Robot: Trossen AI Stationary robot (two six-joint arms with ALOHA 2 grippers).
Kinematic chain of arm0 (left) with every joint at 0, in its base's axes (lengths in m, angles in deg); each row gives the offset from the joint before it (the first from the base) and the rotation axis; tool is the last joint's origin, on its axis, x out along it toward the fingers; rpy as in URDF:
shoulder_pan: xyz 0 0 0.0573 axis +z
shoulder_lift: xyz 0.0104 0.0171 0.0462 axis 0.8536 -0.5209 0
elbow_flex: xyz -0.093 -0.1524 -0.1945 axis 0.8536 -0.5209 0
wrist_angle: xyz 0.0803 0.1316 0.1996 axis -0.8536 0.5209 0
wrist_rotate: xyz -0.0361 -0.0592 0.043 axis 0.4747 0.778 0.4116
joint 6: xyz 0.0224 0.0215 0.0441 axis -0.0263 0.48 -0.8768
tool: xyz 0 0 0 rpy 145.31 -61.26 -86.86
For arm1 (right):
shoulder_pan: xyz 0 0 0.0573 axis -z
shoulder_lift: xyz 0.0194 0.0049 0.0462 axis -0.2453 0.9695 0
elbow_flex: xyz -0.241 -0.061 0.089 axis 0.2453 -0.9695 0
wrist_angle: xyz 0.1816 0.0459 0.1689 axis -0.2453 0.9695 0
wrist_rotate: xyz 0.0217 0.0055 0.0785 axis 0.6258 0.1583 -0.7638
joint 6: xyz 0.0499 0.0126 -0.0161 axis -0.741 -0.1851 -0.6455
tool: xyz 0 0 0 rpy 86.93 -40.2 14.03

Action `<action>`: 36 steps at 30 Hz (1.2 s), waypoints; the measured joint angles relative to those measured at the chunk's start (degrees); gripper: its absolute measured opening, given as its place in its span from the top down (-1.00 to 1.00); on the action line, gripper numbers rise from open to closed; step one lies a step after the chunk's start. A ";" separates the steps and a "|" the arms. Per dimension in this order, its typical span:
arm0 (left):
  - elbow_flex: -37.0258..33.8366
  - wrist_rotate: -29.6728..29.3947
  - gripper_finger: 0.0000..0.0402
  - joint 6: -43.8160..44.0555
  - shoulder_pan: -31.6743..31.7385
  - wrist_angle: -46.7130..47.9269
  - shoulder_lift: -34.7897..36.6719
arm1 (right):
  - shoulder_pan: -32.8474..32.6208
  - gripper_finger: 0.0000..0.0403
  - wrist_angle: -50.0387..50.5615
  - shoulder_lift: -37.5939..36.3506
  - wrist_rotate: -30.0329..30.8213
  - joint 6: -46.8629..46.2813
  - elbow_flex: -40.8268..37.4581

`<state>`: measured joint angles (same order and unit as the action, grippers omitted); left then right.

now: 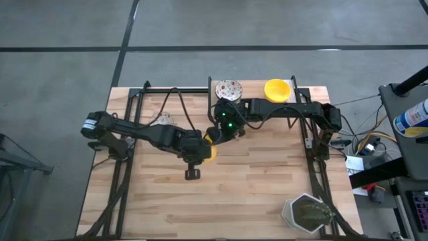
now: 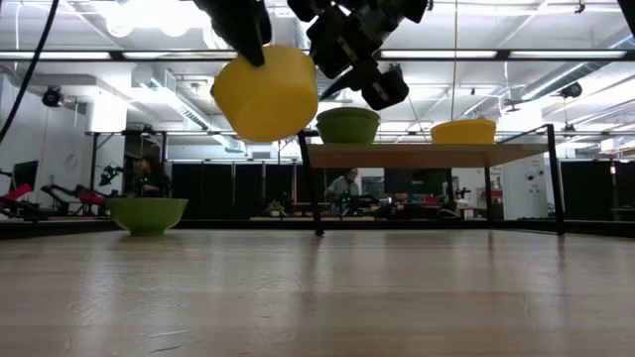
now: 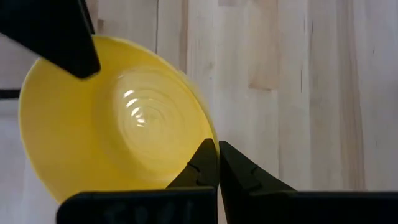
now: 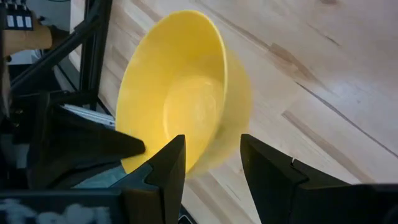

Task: Pick & Place Mini bowls
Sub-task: Stack the yellow bowl on the yellow bowl on the shelf

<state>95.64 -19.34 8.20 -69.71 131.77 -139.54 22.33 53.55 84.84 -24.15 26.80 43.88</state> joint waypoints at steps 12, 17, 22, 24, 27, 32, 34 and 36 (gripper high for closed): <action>3.81 -0.11 1.00 -1.79 -0.26 2.45 -1.80 | -0.01 0.57 0.19 0.00 -0.29 0.98 -0.04; 3.88 -0.55 1.00 -1.72 -0.39 1.46 -1.29 | 0.01 0.91 0.34 0.07 -1.14 2.82 -0.15; 3.90 -1.00 0.93 0.09 -0.41 0.79 -0.96 | -0.17 0.95 0.20 0.09 -1.24 3.23 -0.16; 3.88 0.03 0.85 0.24 -0.39 0.51 -0.55 | -0.30 0.95 -0.01 0.09 -1.44 3.31 -0.15; 3.84 0.19 0.69 0.31 -0.39 -0.01 0.24 | -0.41 0.96 -0.03 0.09 -1.77 3.33 -0.15; 4.38 -0.57 0.41 1.61 -0.36 -0.10 1.47 | -0.38 0.96 0.36 -0.04 -2.07 3.69 -0.17; 4.98 -0.62 0.34 1.60 -0.36 -0.43 2.34 | -0.35 0.96 0.54 -0.07 -2.17 3.89 -0.17; 5.77 -1.01 0.29 1.56 -0.36 -0.54 3.17 | -0.30 0.96 1.09 -0.15 -2.15 4.17 -0.17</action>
<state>101.41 -20.35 9.76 -70.07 131.22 -136.37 22.03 54.64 84.69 -26.30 30.97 43.71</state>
